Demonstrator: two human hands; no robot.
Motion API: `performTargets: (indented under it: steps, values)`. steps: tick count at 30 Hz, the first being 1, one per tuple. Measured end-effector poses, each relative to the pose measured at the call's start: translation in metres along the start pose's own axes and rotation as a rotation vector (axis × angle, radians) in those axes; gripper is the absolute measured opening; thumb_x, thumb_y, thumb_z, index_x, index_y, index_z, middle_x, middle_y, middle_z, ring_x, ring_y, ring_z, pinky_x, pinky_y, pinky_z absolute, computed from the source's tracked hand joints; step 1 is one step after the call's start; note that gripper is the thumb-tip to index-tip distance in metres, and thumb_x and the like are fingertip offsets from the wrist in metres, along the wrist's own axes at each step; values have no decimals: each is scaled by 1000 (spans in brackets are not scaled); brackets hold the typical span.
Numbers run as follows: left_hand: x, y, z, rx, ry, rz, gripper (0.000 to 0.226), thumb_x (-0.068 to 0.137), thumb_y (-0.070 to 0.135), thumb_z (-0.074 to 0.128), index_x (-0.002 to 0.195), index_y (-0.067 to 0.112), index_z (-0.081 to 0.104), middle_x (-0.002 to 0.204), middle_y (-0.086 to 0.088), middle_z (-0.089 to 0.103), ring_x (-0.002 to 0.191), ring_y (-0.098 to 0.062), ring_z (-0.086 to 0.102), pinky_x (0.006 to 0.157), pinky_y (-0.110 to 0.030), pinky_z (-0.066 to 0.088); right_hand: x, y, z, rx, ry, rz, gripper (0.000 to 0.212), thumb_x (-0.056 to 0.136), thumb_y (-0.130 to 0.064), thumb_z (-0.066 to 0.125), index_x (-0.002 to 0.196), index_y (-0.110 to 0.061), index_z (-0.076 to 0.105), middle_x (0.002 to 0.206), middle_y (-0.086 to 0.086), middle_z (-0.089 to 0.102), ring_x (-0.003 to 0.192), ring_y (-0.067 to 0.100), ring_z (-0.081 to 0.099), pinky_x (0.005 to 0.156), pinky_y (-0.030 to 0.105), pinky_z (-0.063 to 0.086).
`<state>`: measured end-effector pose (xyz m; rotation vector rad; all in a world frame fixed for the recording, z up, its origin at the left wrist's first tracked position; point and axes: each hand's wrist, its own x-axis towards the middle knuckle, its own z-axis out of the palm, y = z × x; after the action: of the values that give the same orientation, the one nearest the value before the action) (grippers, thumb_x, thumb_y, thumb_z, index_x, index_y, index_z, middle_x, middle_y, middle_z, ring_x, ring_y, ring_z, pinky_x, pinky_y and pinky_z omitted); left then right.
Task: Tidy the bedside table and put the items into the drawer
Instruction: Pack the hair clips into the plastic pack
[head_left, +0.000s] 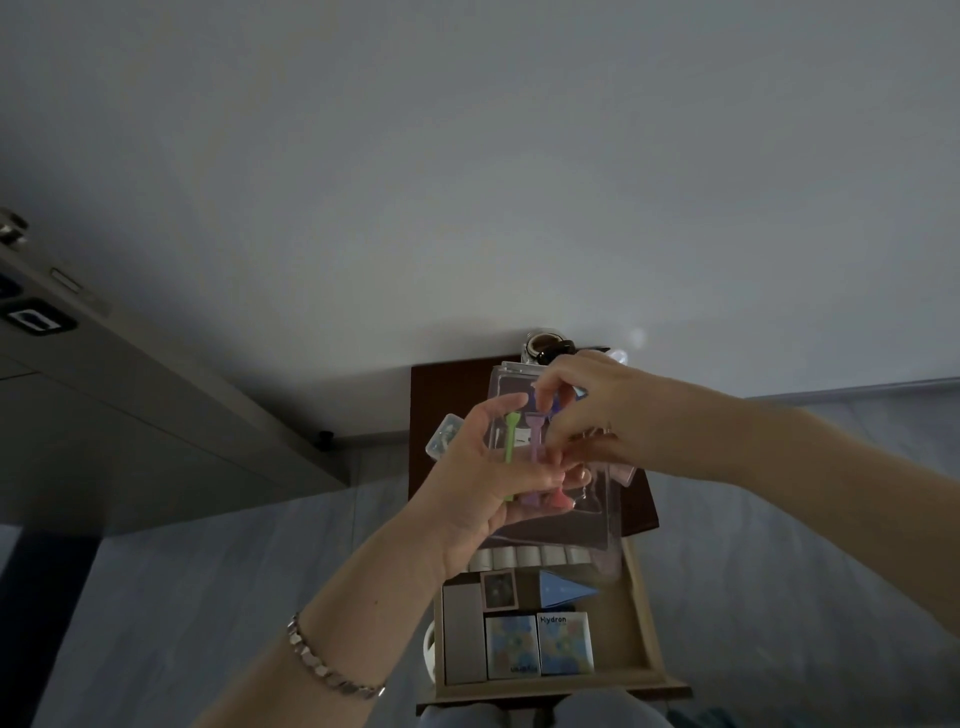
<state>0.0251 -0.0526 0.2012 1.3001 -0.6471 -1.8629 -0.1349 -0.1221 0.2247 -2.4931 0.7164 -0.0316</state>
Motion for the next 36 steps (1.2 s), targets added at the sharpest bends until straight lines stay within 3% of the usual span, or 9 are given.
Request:
performTargets:
  steps: [4, 6, 9, 14, 18, 22, 25, 29, 36]
  values:
    - [2, 0, 3, 26, 102, 41, 56, 75, -12, 63, 114, 24, 47, 71, 1, 74, 67, -19, 72, 54, -25, 56, -2, -1, -4, 514, 330, 278, 42, 88, 2, 49, 96, -39, 49, 97, -12, 51, 82, -4, 50, 66, 10, 44]
    - [5, -1, 2, 90, 175, 71, 53, 75, -12, 64, 111, 24, 48, 66, 8, 72, 63, -16, 71, 51, -22, 55, -3, 1, -4, 949, 539, 410, 55, 83, 19, 32, 98, -31, 49, 92, -1, 55, 77, 5, 51, 58, 14, 42]
    - [9, -4, 0, 87, 258, 91, 50, 74, -11, 66, 108, 24, 51, 72, 0, 72, 67, -17, 71, 52, -22, 54, -2, 2, 5, 1488, 616, 508, 57, 79, 28, 20, 96, -17, 51, 83, 7, 56, 70, 11, 50, 55, 18, 41]
    - [14, -6, -2, 20, 323, 95, 52, 72, -12, 66, 106, 24, 51, 85, -7, 70, 66, -18, 71, 52, -25, 56, -1, -5, 30, 1637, 674, 537, 40, 89, 19, 30, 99, -9, 56, 85, 8, 61, 75, 12, 59, 67, 15, 54]
    - [16, -9, -2, 1, 332, 110, 51, 73, -10, 66, 108, 24, 51, 89, -9, 70, 71, -21, 72, 57, -27, 58, -1, -7, 40, 1432, 846, 464, 31, 90, 8, 43, 108, -15, 53, 94, 6, 72, 87, 14, 70, 70, 20, 56]
    - [18, -10, -3, -16, 347, 121, 50, 70, -11, 68, 100, 26, 52, 88, -9, 70, 73, -23, 72, 59, -29, 58, 2, -11, 50, 1101, 839, 405, 20, 84, 6, 56, 85, -14, 58, 88, -9, 73, 77, 0, 68, 61, 11, 50]
    - [19, -11, -3, 10, 380, 143, 52, 69, -9, 71, 102, 26, 52, 91, -7, 68, 76, -21, 71, 60, -28, 58, 0, -10, 68, 749, 846, 362, 34, 80, 6, 61, 76, -27, 64, 90, -20, 68, 90, -5, 64, 73, 9, 49]
    - [20, -12, -1, 6, 412, 168, 50, 69, -6, 73, 97, 28, 51, 88, -5, 66, 71, -17, 70, 53, -22, 55, 0, -4, 87, 404, 890, 228, 12, 79, -12, 61, 86, -15, 70, 96, -4, 60, 97, 4, 59, 83, 10, 47]
    - [21, -19, -6, 56, 431, 172, 51, 69, -2, 75, 106, 22, 50, 91, 0, 63, 75, -14, 67, 50, -16, 51, 5, 8, 107, 35, 810, 162, 22, 79, -14, 59, 90, 0, 71, 93, 13, 68, 92, 18, 61, 85, 20, 48]
